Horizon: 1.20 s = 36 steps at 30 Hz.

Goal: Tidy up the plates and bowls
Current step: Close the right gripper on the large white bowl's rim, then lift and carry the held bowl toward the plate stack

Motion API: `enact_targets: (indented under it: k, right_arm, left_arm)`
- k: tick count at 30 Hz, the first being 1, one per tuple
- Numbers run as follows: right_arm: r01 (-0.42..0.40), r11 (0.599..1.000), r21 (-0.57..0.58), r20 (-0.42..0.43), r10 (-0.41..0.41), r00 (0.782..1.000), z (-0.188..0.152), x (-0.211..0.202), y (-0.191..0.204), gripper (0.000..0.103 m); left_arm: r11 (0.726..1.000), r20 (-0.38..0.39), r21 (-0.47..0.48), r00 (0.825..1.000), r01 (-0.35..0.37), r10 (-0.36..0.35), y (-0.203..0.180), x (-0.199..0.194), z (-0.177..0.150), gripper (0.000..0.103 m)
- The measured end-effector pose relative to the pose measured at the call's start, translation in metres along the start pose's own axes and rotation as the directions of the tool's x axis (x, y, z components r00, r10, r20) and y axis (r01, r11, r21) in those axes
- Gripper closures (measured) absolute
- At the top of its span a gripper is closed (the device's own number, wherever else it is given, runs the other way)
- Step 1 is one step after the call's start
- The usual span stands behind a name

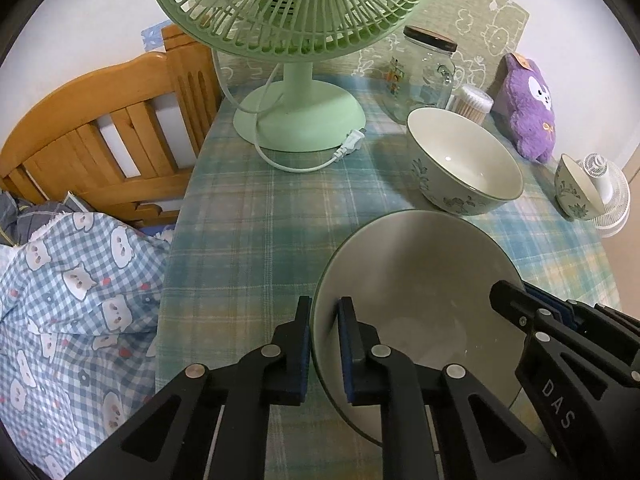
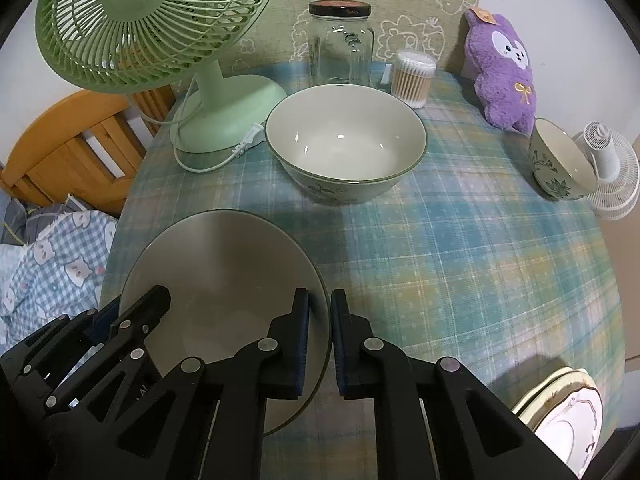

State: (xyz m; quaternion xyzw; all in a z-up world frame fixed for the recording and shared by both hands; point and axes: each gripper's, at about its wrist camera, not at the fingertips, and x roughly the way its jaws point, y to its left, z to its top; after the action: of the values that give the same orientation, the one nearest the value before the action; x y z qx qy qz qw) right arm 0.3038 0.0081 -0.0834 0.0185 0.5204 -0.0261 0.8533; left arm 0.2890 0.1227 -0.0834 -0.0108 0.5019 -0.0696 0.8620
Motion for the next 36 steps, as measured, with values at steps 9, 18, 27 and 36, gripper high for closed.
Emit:
enact_targets:
  k: [9,18,27,36]
  right_arm:
    - [0.004,1.000,0.008,0.008,-0.004,1.000,-0.012,-0.017,-0.008,0.090]
    - [-0.016,1.000,-0.008,0.031,0.016,0.999,-0.037,-0.053,-0.022,0.090]
    - [-0.050,0.998,-0.032,0.038,0.051,0.998,-0.072,-0.081,-0.043,0.090]
    - [-0.065,0.997,-0.051,0.026,0.066,0.997,-0.111,-0.101,-0.063,0.090]
  left_arm:
    - [1.000,0.018,0.027,1.000,-0.001,0.001,-0.012,-0.017,-0.010,0.094]
    - [0.999,0.055,0.032,0.998,-0.028,0.026,-0.031,-0.052,-0.029,0.094]
    - [0.998,0.064,-0.001,0.996,-0.058,0.058,-0.053,-0.079,-0.064,0.094]
    - [0.997,0.056,-0.035,0.996,-0.071,0.073,-0.077,-0.098,-0.104,0.094]
